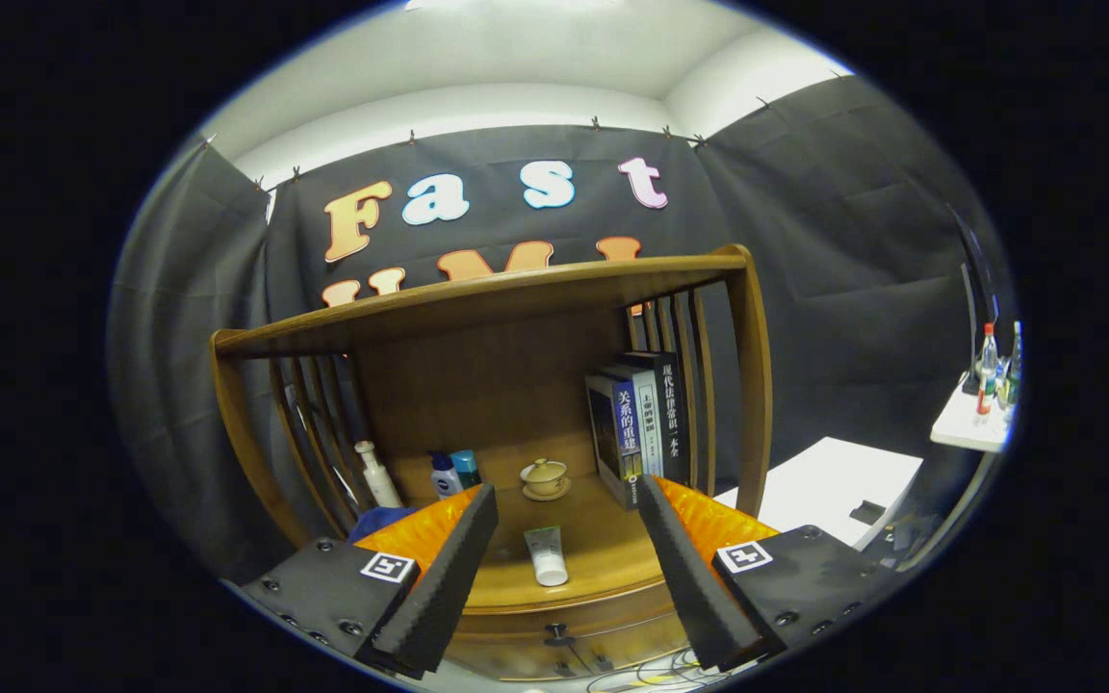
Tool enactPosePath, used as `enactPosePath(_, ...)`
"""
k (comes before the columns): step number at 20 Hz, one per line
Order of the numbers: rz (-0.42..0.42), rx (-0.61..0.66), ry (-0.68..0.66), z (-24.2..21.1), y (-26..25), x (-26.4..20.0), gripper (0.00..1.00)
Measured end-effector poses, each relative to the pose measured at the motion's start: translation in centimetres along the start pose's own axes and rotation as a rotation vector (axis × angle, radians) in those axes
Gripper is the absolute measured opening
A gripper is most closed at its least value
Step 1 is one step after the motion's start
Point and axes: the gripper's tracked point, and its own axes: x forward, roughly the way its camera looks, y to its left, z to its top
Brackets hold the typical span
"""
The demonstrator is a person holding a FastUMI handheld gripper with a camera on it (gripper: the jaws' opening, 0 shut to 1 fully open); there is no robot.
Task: Pull open the drawer, take out the items inside it, and place them on the countertop above the cabinet.
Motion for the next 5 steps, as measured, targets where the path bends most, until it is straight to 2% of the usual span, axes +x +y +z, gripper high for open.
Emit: enactPosePath(5, 0.007, -0.060, -0.013, 0.4, 1.3, -0.4, 0.98)
